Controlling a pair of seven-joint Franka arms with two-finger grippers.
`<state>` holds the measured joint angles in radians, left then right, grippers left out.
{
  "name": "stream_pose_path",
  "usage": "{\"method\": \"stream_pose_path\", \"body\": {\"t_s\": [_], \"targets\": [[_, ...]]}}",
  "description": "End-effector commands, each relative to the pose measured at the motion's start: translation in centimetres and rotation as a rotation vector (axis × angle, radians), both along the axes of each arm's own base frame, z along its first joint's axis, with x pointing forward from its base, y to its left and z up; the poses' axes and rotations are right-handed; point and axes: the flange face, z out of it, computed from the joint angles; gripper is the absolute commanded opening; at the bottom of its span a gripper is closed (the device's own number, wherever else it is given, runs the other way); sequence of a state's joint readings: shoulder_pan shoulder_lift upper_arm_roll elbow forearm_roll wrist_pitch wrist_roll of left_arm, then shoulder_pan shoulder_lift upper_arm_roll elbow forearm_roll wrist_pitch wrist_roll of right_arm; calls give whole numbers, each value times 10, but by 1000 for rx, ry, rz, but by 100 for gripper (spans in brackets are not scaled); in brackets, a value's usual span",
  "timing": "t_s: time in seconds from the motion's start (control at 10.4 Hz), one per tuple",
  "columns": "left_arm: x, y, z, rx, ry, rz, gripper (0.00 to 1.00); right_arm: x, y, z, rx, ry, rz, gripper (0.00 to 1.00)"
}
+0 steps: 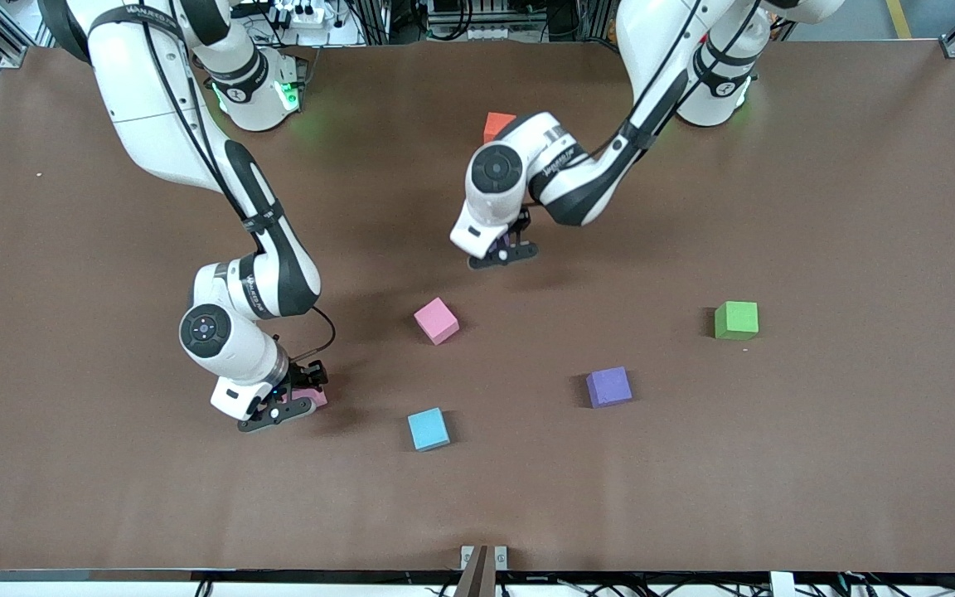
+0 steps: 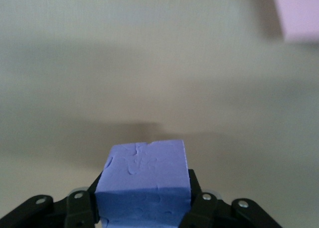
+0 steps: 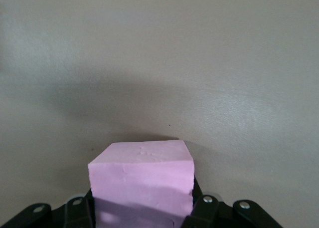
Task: Arrange blocks into number 1
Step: 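Carry the pink cube with the right gripper while the left gripper carries purple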
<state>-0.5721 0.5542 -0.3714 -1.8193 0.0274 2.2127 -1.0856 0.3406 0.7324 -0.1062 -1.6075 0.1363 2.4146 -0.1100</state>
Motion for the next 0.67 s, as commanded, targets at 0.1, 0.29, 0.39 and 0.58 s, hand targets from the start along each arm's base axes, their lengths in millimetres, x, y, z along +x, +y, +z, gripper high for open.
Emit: {"method": "stream_pose_path", "body": {"t_s": [0.1,0.29,0.39,0.58], "targets": [[-68,10,-22,17,-5,-144,0,-42,-7,64,43,26,-206,45],[-89,12,-31,9,-18,-188,0,-79,-14,90,62,44,-308,45],[-94,10,-31,7,-15,-198,0,-95,-14,102,71,49,-358,45],[-106,7,-32,5,-12,-221,0,-130,7,118,87,63,-452,45]]}}
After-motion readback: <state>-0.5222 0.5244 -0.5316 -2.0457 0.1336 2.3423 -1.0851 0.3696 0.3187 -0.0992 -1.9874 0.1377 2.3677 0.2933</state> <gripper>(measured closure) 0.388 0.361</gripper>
